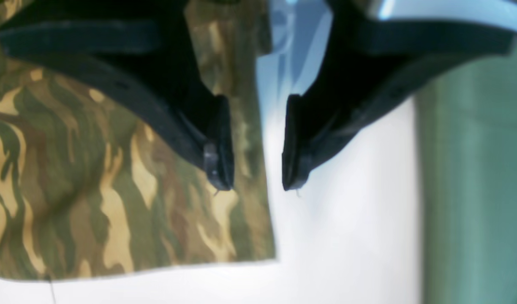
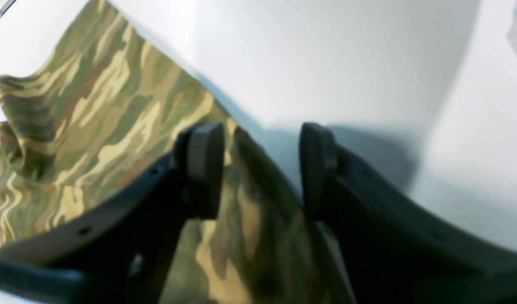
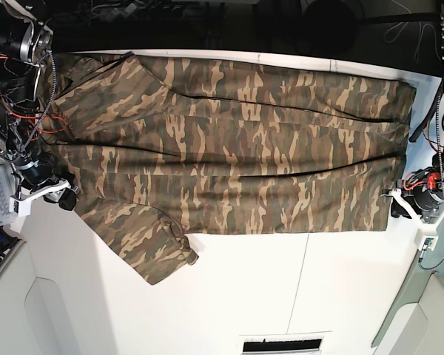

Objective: Layout the t-shirt on the table in an organized manner, then fold the t-shirt properly

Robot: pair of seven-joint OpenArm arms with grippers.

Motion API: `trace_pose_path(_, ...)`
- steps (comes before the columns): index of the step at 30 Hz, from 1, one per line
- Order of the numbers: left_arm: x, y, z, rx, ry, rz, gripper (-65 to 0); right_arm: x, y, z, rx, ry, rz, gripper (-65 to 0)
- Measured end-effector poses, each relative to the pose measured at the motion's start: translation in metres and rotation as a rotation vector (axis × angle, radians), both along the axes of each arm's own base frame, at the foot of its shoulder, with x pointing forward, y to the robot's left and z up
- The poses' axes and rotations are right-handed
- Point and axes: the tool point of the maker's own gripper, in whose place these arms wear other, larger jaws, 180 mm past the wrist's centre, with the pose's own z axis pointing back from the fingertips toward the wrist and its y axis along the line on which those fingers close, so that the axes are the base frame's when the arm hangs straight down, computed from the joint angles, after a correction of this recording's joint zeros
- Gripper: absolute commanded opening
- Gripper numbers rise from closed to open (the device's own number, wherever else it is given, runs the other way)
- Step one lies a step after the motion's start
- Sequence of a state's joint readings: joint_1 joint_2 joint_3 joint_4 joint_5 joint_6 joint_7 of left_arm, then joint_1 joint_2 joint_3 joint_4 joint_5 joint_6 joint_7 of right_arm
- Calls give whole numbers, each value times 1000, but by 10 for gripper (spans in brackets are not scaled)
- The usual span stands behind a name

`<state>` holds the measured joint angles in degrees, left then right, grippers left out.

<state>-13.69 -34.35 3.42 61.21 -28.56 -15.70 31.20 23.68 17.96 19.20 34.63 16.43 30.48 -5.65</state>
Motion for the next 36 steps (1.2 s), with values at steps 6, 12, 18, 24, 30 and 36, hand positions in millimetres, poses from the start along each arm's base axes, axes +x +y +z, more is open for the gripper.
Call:
trace_pose_path(6, -23, 0, -44, -4, 105, 82, -421, 0, -1, 0, -2, 0, -2, -361)
trace_pose_path(12, -23, 5, -48, -13, 97, 100, -421, 0, 12, -3, 21, 4, 15, -361)
trace_pose_path(18, -9, 5, -37, -9, 74, 102, -421, 3, 38, -5, 67, -1, 41, -361)
trace_pose_path(24, 18, 11, -10, 1, 4, 103, -421, 2, 38, -6, 70, 8, 46, -361)
trace_pose_path(30, -2, 19, -34, -29, 87, 165, -421, 2, 39, -6, 70, 10, 47, -361)
trace_pose_path(36, -13, 18, -49, -113, 116, 213, -421, 1, 39, -6, 70, 12, 49, -361)
